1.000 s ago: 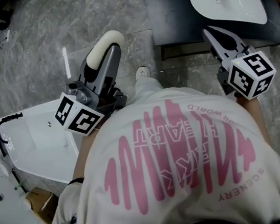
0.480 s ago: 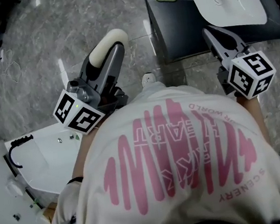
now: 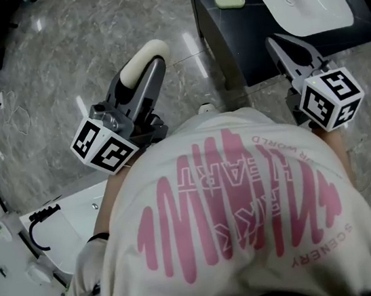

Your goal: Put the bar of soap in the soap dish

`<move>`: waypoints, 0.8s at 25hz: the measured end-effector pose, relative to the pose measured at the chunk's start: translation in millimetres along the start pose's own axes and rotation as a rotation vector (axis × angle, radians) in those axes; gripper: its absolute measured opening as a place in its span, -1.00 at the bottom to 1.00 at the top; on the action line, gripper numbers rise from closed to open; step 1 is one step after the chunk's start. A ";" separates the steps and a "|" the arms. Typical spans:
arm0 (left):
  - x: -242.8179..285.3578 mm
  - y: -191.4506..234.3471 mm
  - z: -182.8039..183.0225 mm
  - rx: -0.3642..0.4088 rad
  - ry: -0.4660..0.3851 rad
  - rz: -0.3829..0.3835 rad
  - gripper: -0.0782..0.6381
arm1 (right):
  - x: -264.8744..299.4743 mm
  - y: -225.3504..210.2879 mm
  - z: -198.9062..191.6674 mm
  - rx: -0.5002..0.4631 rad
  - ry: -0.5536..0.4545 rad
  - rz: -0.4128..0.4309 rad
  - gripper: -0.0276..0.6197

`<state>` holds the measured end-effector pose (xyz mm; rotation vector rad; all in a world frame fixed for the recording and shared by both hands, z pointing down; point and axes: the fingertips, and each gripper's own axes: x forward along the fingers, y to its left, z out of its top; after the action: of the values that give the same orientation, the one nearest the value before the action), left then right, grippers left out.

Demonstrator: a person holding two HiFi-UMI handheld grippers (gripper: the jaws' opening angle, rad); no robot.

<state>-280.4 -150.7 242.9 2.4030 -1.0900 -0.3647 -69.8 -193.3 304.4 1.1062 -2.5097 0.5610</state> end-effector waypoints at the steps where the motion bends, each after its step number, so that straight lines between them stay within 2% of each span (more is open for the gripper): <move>1: -0.5 6.1 0.6 -0.002 -0.003 -0.003 -0.46 | 2.2 0.7 -1.8 0.000 0.006 -0.007 -0.86; 8: 2.8 35.3 -7.1 -0.033 0.023 -0.004 -0.46 | 5.3 -4.6 -7.3 0.016 0.029 -0.071 -0.86; 20: 34.1 30.2 -20.7 -0.029 0.089 -0.084 -0.46 | -4.8 -24.2 -5.9 0.048 0.012 -0.145 -0.86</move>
<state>-268.7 -187.5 274.7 2.4200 -0.9402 -0.2966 -47.5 -202.5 312.5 1.2856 -2.3930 0.5888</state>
